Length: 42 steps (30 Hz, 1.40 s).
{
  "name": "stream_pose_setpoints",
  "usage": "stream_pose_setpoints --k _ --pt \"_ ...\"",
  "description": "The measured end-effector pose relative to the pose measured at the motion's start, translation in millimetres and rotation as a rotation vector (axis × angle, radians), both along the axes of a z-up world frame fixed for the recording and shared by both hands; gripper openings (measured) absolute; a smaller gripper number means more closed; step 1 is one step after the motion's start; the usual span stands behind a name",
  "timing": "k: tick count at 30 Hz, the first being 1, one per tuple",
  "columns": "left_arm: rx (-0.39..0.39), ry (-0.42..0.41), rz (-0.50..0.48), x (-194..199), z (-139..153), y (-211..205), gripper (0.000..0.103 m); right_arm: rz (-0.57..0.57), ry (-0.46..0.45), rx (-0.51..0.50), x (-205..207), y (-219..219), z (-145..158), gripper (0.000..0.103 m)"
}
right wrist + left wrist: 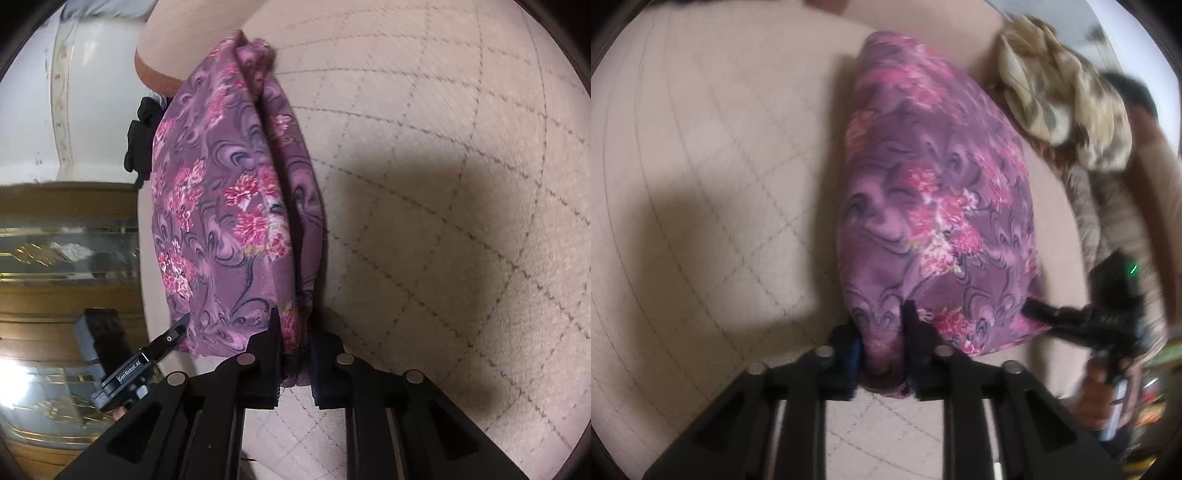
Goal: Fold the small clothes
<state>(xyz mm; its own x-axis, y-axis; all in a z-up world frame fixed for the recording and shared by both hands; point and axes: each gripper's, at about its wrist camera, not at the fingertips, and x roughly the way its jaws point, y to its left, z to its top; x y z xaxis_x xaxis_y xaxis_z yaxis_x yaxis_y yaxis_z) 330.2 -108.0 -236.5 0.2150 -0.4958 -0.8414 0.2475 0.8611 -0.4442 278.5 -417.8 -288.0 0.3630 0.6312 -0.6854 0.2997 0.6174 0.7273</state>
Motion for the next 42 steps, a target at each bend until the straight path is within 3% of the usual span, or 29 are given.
stream_pose_setpoints --k 2,6,8,10,13,15,17,19,21,24,28,30,31,33,36,39,42 --pt "0.007 -0.013 0.0 -3.2 9.7 3.7 0.013 -0.009 -0.003 -0.018 -3.7 4.2 6.0 0.011" --pt "-0.116 -0.014 0.045 -29.3 52.7 39.7 0.012 0.0 -0.078 0.0 -33.4 13.3 49.4 0.01" --pt "-0.138 -0.006 0.049 -52.8 59.1 54.3 0.012 0.011 -0.089 0.002 -54.5 25.3 56.7 0.01" --pt "-0.109 -0.003 0.052 -79.8 47.0 65.5 0.012 0.022 -0.078 -0.009 -76.7 39.4 47.4 0.01" --pt "0.004 0.061 0.067 -92.5 0.2 67.4 0.013 0.017 0.0 -0.015 -87.9 52.9 19.5 0.01" --pt "0.021 0.028 0.066 -90.0 6.6 62.3 0.012 0.031 0.005 -0.054 -80.0 60.0 18.2 0.01" --pt "0.008 -0.025 0.056 -96.3 26.0 61.5 0.012 0.033 -0.022 -0.092 -80.6 64.7 30.4 0.01" --pt "-0.08 -0.016 0.076 -107.2 38.0 72.3 0.012 0.013 -0.067 -0.115 -91.8 64.8 44.2 0.01" --pt "-0.113 -0.001 0.075 -116.1 31.0 78.0 0.012 -0.004 -0.077 -0.165 -106.2 69.2 47.1 0.01" --pt "0.023 0.011 0.103 -127.4 0.2 72.0 0.019 0.008 -0.03 -0.189 -116.2 77.6 31.7 0.013" --pt "0.13 -0.113 0.087 -131.3 15.4 58.4 0.025 0.028 -0.044 -0.236 -109.2 78.5 37.8 0.021" --pt "0.184 -0.124 0.102 -131.9 14.8 57.7 0.041 0.011 -0.041 -0.236 -111.4 77.7 38.3 0.032" --pt "0.193 -0.127 0.112 -134.6 14.4 60.0 0.042 -0.004 -0.04 -0.233 -116.7 77.5 39.3 0.037" --pt "0.205 -0.138 0.118 -142.7 17.7 61.9 0.049 -0.035 -0.041 -0.217 -135.2 76.2 39.8 0.06" --pt "0.257 -0.142 0.123 -165.7 15.7 67.8 0.065 -0.074 -0.029 -0.222 -163.0 71.2 36.7 0.071" --pt "0.278 -0.126 0.114 -189.4 11.8 72.3 0.065 -0.085 -0.005 -0.25 -183.6 73.5 35.8 0.071" --pt "0.336 -0.282 0.116 -213.8 39.4 60.5 0.065 -0.087 -0.045 -0.293 -200.3 83.9 51.3 0.071"
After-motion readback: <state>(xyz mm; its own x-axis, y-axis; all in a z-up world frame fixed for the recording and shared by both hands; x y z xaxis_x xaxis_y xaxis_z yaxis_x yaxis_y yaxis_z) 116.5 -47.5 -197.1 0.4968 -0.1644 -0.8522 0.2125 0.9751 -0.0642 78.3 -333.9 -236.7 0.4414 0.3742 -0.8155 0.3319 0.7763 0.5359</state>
